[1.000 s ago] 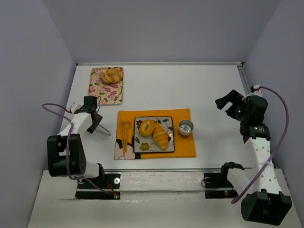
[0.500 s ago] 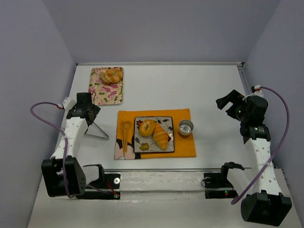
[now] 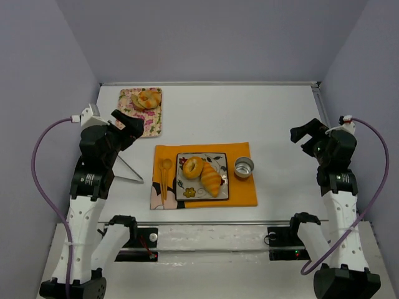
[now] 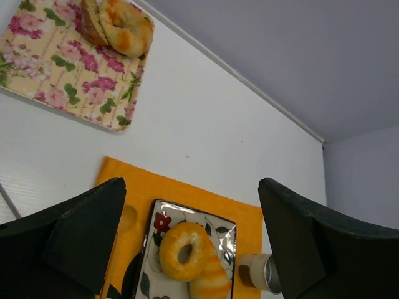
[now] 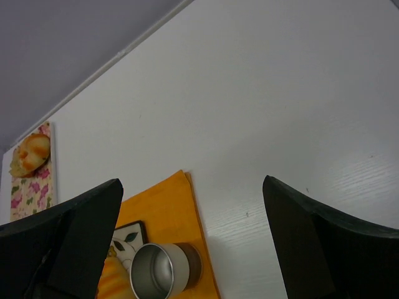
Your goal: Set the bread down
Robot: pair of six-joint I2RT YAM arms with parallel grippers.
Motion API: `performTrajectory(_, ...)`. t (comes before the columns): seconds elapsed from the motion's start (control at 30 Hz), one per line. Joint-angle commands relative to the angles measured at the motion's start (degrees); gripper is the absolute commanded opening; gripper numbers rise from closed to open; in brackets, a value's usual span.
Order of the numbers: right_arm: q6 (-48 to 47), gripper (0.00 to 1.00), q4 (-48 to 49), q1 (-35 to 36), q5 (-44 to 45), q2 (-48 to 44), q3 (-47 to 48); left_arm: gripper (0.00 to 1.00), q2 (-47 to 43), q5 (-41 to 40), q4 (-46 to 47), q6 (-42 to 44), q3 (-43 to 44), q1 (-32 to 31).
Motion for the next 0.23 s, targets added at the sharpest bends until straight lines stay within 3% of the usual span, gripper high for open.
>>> performTrajectory(0.0, 1.4, 1.00, -0.5, 0.4, 3.6, -1.3, 1.4, 0.99, 0.6, 1.7, 3.3, 3.9, -2.9, -0.3)
performTrajectory(0.2, 2.0, 1.00, -1.2, 0.4, 3.7, -1.3, 1.5, 0.99, 2.4, 1.1, 3.9, 4.4, -2.6, -0.3)
